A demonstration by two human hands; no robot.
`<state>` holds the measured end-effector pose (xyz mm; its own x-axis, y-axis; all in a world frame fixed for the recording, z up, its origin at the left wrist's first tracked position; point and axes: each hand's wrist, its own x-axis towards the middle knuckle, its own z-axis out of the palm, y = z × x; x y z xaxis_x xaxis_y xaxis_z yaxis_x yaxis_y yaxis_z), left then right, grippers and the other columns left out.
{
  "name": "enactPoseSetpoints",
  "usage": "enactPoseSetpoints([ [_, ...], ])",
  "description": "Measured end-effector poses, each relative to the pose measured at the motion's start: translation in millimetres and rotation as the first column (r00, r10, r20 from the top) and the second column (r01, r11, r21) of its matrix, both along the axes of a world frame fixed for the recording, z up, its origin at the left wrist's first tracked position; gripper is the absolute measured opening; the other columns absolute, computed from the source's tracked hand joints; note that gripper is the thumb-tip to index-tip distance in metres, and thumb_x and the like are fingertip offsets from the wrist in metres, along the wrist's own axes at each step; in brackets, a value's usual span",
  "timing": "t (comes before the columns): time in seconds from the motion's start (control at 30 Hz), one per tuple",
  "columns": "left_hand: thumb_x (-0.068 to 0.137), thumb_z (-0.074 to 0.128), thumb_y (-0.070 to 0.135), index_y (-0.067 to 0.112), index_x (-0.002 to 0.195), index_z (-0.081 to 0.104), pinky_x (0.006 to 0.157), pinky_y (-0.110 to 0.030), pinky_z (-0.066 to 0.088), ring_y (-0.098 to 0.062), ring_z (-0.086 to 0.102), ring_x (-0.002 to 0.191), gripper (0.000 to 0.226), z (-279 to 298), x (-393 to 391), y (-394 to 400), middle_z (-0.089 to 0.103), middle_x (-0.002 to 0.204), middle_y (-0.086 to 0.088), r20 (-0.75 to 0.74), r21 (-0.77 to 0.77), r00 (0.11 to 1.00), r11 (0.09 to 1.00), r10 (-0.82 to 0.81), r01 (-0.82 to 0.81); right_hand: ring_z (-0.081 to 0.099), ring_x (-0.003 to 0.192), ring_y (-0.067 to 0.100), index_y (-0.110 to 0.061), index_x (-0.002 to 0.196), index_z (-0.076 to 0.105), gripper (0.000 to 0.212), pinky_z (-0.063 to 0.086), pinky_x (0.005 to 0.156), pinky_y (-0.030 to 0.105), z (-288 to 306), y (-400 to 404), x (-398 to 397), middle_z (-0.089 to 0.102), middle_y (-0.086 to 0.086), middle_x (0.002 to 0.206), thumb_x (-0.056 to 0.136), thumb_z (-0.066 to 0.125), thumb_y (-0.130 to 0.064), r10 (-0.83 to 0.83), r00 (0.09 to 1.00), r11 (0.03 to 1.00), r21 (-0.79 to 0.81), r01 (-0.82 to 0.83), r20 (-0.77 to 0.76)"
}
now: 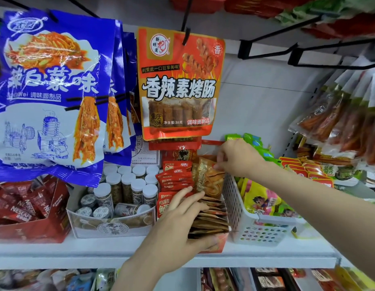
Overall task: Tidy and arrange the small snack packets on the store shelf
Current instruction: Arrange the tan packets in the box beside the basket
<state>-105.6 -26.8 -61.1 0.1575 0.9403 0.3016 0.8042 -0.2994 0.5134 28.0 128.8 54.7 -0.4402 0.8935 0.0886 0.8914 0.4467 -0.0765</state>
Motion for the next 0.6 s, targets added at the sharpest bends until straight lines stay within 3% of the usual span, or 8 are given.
enactPoseSetpoints([
  [0.1,0.074,0.041,0.087,0.040,0.139,0.043,0.113,-0.021,0.010,0.014,-0.015,0.141,0.080,2.6,1.2,-1.8,0.013,0.154,0.034,0.039,-0.030,0.999,1.000,0.008,-0.007,0.064,0.094,0.023,-0.023,0.079,0.061,0.016,0.051,0.076,0.029,15.3,-9.6,17.2,0.072,0.007,0.094,0.083,0.076,-0.029,0.006,0.997,1.000,0.028,-0.003,-0.078],
  [0.27,0.072,0.037,0.092,0.040,0.140,0.043,0.115,-0.024,0.011,0.017,-0.015,0.140,0.085,6.5,2.5,-3.9,0.016,0.154,0.033,0.076,-0.064,0.997,0.998,0.026,-0.021,0.069,0.085,0.020,-0.021,0.091,0.072,0.010,0.053,0.078,0.028,33.5,-15.9,39.1,0.076,0.002,0.084,0.082,0.076,-0.021,-0.015,0.966,0.992,0.114,0.046,-0.256],
  [0.4,0.073,0.028,0.093,0.039,0.142,0.039,0.115,-0.025,0.011,0.015,-0.019,0.139,0.089,6.4,6.3,-3.9,0.014,0.155,0.030,0.022,-0.053,1.000,0.998,0.022,-0.021,0.069,0.089,0.022,-0.017,0.093,0.074,0.011,0.053,0.086,0.033,21.7,-19.8,38.0,0.076,0.003,0.087,0.083,0.075,-0.022,0.004,0.975,0.993,0.120,0.023,-0.223],
  [0.6,0.077,0.037,0.087,0.038,0.141,0.041,0.112,-0.020,0.007,0.014,-0.017,0.140,0.081,6.6,3.9,-2.6,0.016,0.154,0.030,0.036,-0.038,0.999,0.999,-0.001,0.003,0.068,0.097,0.026,-0.018,0.103,0.075,0.018,0.054,0.087,0.034,-4.7,-24.8,-10.4,0.075,0.006,0.098,0.086,0.069,-0.020,0.134,0.981,0.988,0.093,-0.122,-0.137],
])
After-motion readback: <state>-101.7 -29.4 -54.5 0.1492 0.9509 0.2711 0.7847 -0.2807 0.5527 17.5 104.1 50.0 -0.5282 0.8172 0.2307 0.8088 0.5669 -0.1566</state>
